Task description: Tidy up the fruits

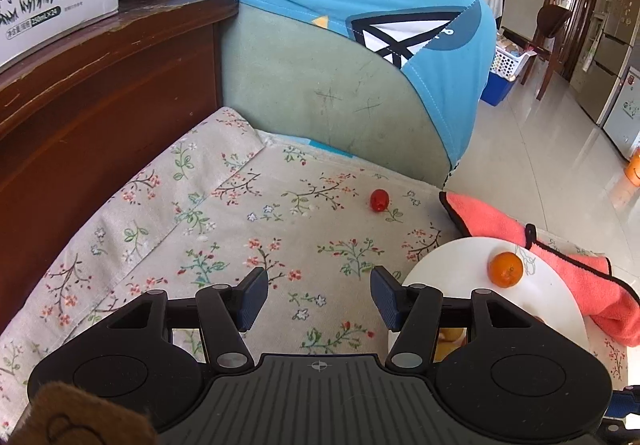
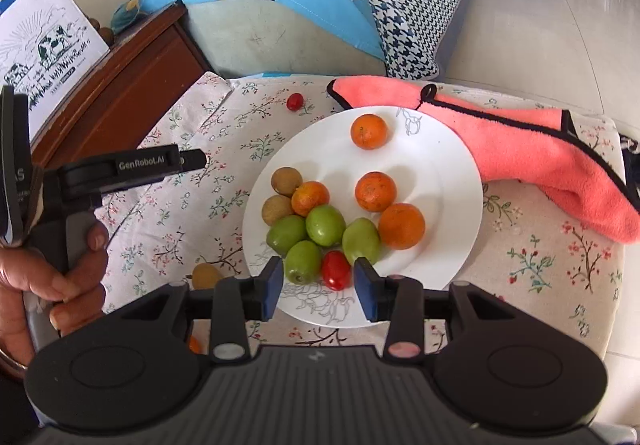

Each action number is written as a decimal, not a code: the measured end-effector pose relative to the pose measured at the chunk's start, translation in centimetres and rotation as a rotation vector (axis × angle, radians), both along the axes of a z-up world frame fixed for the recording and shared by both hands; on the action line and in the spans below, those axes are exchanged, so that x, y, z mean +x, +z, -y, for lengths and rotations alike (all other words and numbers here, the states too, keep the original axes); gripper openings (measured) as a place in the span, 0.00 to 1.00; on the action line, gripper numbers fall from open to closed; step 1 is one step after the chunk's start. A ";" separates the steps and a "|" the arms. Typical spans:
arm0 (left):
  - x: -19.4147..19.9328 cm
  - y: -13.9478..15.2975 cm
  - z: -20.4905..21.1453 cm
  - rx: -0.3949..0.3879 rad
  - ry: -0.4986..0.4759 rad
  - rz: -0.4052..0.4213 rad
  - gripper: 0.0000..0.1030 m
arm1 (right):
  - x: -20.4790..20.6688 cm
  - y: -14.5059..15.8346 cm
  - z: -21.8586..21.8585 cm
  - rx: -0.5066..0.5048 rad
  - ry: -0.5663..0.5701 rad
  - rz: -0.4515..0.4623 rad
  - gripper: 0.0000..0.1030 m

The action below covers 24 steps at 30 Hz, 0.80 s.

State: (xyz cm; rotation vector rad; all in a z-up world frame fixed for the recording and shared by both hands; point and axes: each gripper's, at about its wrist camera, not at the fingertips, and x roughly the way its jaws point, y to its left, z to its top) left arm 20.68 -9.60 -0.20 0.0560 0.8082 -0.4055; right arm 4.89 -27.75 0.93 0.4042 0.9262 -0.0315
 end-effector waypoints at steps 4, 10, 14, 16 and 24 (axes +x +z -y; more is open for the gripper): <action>2.4 -1.5 2.1 0.034 -0.017 0.032 0.53 | 1.6 -0.8 1.2 -0.110 0.045 0.031 0.39; 5.8 -3.2 4.5 0.012 -0.047 0.059 0.50 | 2.3 -0.9 3.9 -0.047 0.007 0.072 0.40; 7.0 -4.1 6.4 0.029 -0.100 0.081 0.47 | 2.2 -1.0 3.7 -0.053 0.010 0.085 0.40; 7.2 -4.3 7.3 0.046 -0.128 0.096 0.46 | 2.2 -1.2 3.7 -0.049 0.005 0.082 0.40; 8.2 -5.2 9.3 0.053 -0.178 0.075 0.32 | 2.4 -1.2 3.5 -0.032 -0.030 0.076 0.40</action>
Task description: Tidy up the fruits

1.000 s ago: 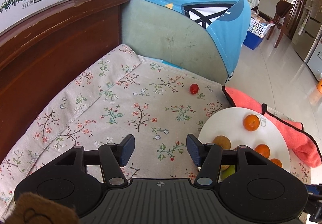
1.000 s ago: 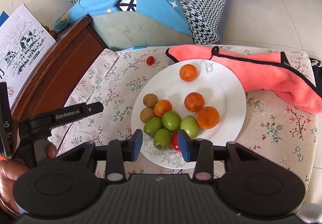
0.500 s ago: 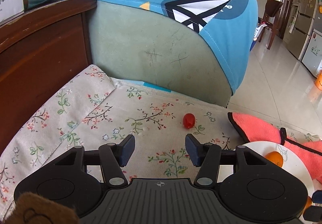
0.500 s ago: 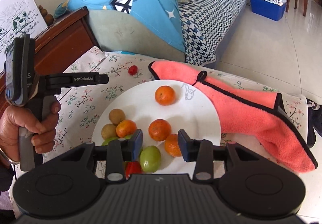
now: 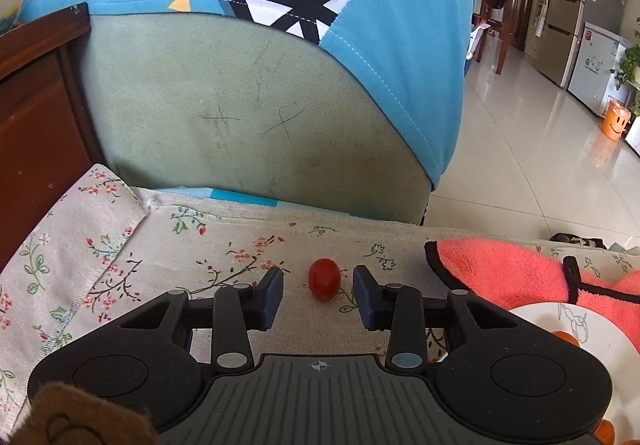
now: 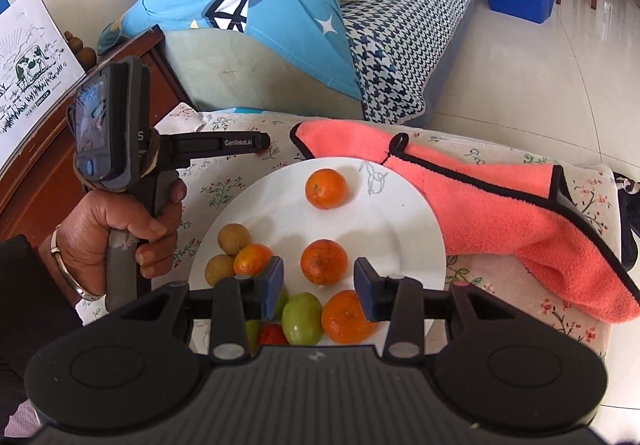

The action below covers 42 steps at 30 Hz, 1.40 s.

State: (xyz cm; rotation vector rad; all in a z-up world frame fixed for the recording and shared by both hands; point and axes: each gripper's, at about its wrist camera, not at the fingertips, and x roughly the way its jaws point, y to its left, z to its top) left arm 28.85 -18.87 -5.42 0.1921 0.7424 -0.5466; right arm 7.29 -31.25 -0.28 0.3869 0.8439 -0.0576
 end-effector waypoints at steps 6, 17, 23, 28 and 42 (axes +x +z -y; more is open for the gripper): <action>0.2 -0.7 0.2 -0.010 -0.006 -0.017 0.15 | 0.0 0.3 -0.3 -0.002 0.008 0.011 0.40; -3.0 1.4 -2.4 -0.071 -0.030 -0.032 0.15 | -0.3 0.9 0.1 -0.026 -0.020 0.019 0.40; -7.2 3.9 -2.8 -0.120 -0.126 -0.071 0.15 | -0.9 1.2 0.2 -0.048 -0.043 0.014 0.39; -9.7 3.9 -1.9 -0.077 -0.144 -0.100 0.16 | -1.0 1.3 0.1 -0.059 -0.062 -0.003 0.39; -15.7 7.4 -11.8 0.004 0.079 -0.127 0.26 | -4.9 3.3 -4.2 0.079 -0.009 -0.013 0.40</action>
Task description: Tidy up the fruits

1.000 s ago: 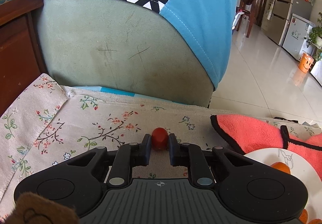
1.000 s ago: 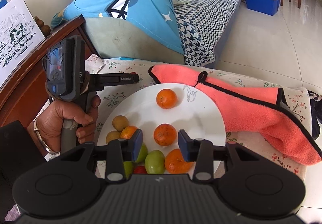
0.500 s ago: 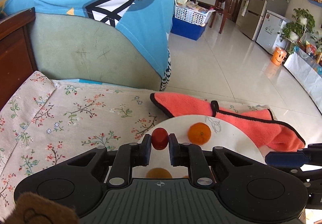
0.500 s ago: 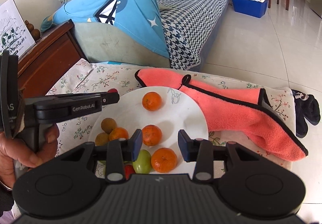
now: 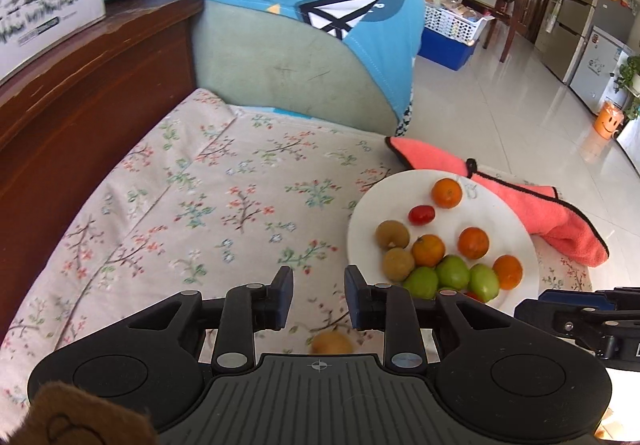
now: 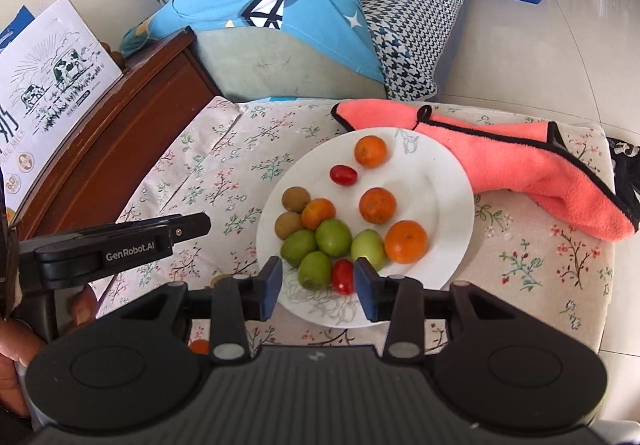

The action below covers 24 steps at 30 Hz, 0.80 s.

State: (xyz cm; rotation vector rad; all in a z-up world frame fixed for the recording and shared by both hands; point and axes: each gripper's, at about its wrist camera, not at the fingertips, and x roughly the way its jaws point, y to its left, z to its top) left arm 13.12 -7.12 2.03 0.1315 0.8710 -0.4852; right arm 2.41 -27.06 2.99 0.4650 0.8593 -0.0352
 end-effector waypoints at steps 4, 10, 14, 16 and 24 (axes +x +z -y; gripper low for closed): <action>-1.1 -0.1 -2.7 0.019 0.077 -0.026 0.26 | -1.1 -0.4 -2.6 0.026 0.065 -0.009 0.41; -1.4 -0.1 -4.5 0.034 0.098 -0.031 0.34 | -1.3 -1.7 -6.8 0.031 0.188 -0.028 0.41; -1.0 -0.4 -5.3 0.032 0.128 -0.052 0.34 | -0.9 -3.1 -9.3 0.014 0.251 -0.058 0.41; -0.8 -0.5 -5.3 0.044 0.139 -0.060 0.34 | -0.6 -3.5 -10.4 -0.012 0.280 -0.065 0.41; -0.1 -0.9 -6.0 0.036 0.170 -0.087 0.35 | 0.9 -4.7 -12.6 -0.036 0.310 -0.086 0.41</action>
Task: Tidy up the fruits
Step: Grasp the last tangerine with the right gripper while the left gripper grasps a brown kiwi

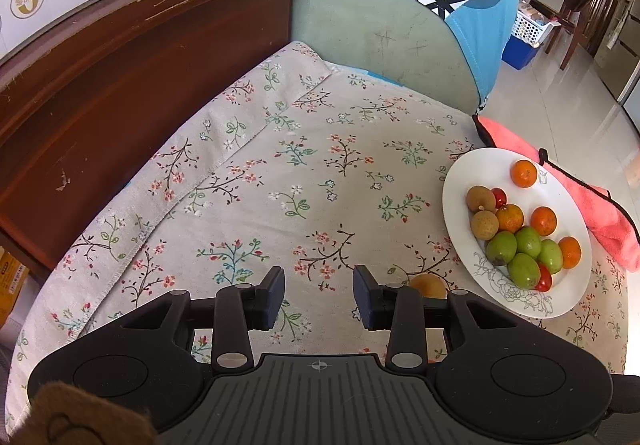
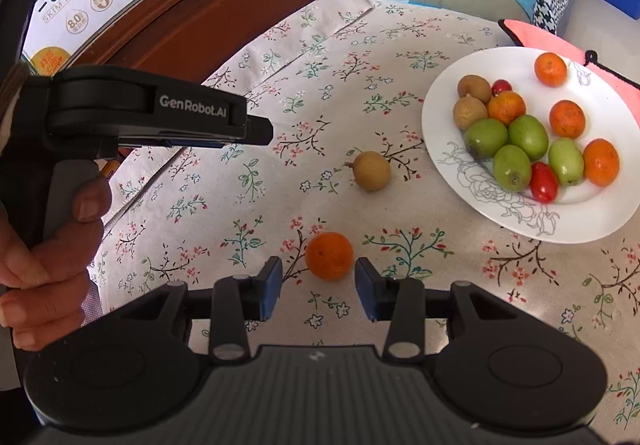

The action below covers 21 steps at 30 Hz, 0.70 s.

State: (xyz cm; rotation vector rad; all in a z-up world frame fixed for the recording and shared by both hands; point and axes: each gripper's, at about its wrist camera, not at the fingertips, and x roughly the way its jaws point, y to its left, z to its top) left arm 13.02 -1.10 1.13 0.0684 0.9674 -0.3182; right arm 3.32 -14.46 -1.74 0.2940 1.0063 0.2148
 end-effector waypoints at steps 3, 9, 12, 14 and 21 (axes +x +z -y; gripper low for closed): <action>0.2 -0.2 -0.3 -0.005 0.014 -0.014 0.36 | 0.4 -0.3 -1.0 -0.029 0.009 -0.002 0.41; 0.1 -0.5 -0.3 0.007 0.016 -0.014 0.42 | 1.0 -0.9 -1.9 -0.100 0.005 -0.014 0.40; 0.0 -0.7 0.2 0.009 -0.002 -0.016 0.42 | 1.0 -1.1 -1.9 -0.127 0.001 -0.003 0.28; -0.1 -0.8 0.6 0.006 -0.018 -0.017 0.42 | 1.0 -1.0 -1.5 -0.114 -0.004 -0.004 0.28; -0.8 -1.3 2.7 0.008 -0.099 -0.001 0.42 | 0.6 1.4 1.5 -0.103 -0.082 0.042 0.28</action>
